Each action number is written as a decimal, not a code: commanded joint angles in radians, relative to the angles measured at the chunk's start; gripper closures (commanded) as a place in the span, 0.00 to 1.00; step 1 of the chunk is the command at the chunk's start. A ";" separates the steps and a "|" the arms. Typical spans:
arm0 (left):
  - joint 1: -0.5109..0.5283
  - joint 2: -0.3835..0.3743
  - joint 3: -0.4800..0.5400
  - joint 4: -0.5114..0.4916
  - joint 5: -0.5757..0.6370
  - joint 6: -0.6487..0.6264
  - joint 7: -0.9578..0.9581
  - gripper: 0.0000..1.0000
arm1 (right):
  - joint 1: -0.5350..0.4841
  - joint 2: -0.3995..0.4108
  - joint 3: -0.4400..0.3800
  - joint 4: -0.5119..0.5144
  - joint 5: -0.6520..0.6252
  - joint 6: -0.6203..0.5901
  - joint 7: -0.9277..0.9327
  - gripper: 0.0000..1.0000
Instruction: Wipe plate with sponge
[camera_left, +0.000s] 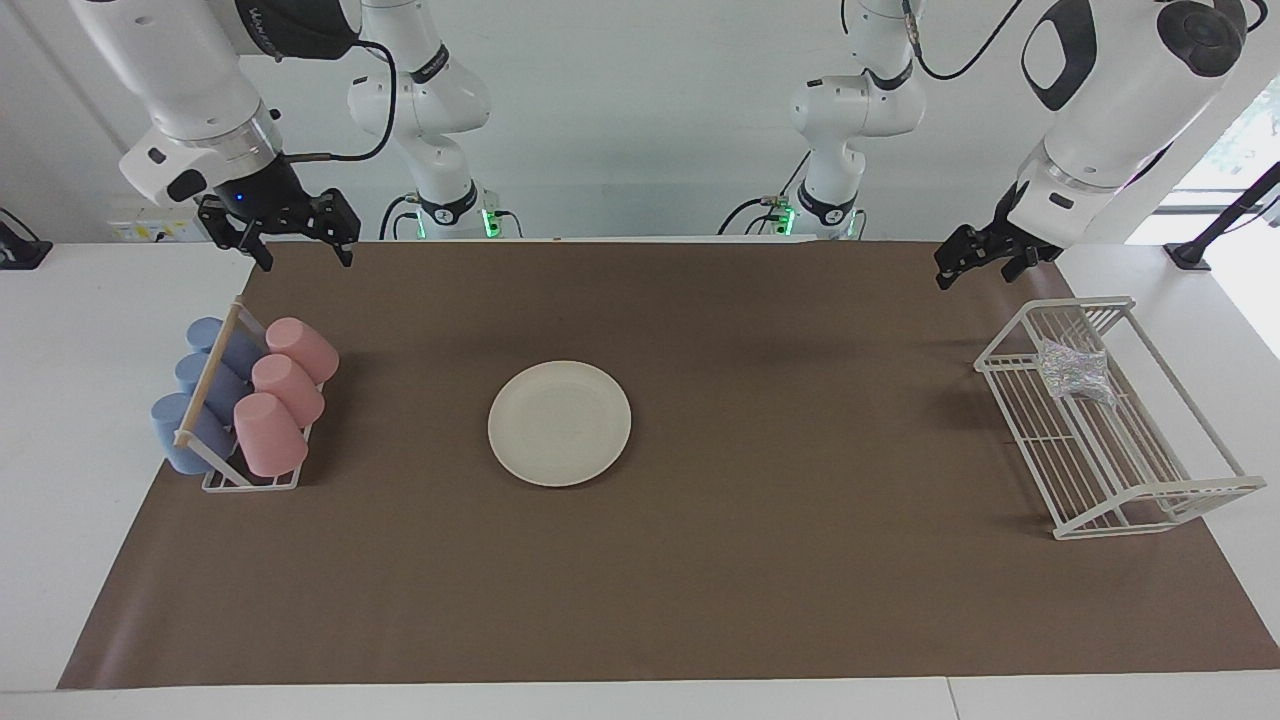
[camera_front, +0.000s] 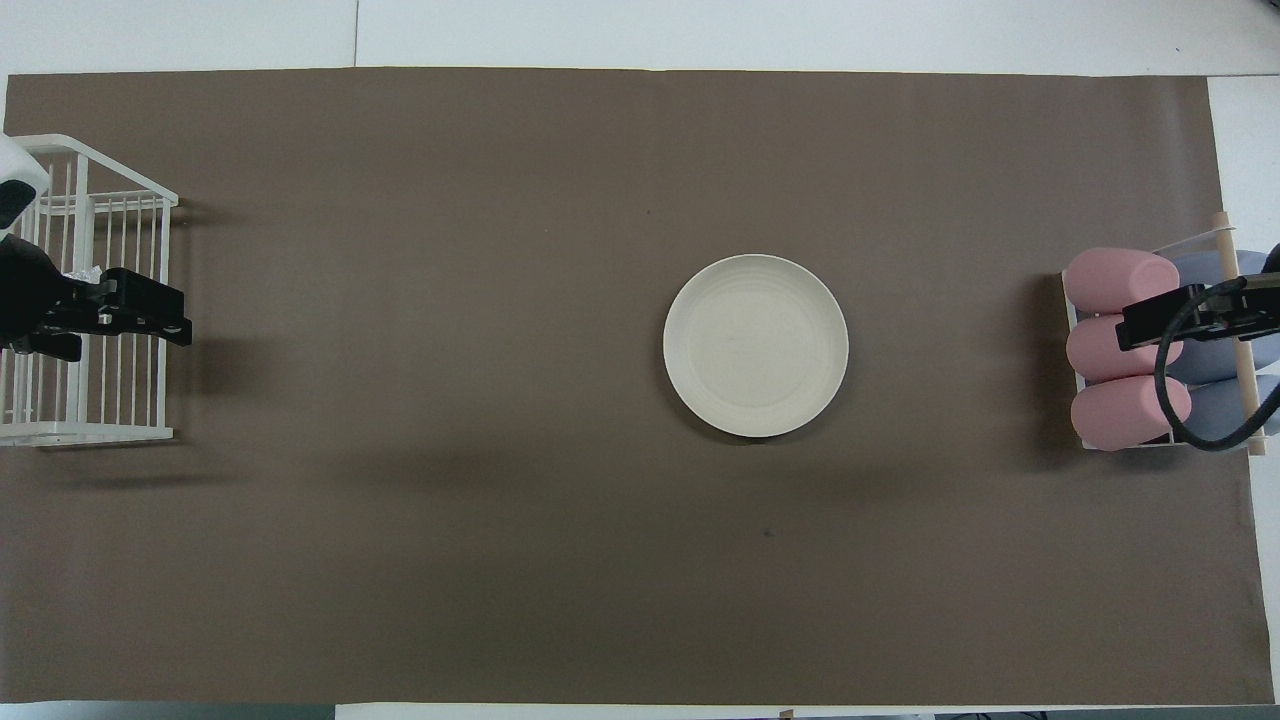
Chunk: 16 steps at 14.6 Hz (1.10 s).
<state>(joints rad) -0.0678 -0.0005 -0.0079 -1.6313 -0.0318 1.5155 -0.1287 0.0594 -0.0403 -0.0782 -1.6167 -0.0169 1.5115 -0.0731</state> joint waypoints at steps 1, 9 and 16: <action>0.003 0.004 0.002 0.013 0.009 -0.014 0.014 0.00 | 0.008 0.007 -0.002 0.021 -0.018 -0.016 0.016 0.00; 0.014 -0.016 0.006 -0.025 0.023 -0.021 0.014 0.00 | 0.011 0.007 -0.002 0.024 -0.020 -0.013 0.018 0.00; -0.046 0.008 -0.003 -0.127 0.413 0.057 -0.015 0.00 | 0.011 0.008 0.000 0.026 -0.020 -0.013 0.021 0.00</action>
<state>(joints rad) -0.0787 -0.0070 -0.0156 -1.7098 0.2771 1.5276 -0.1255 0.0612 -0.0403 -0.0768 -1.6089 -0.0169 1.5115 -0.0731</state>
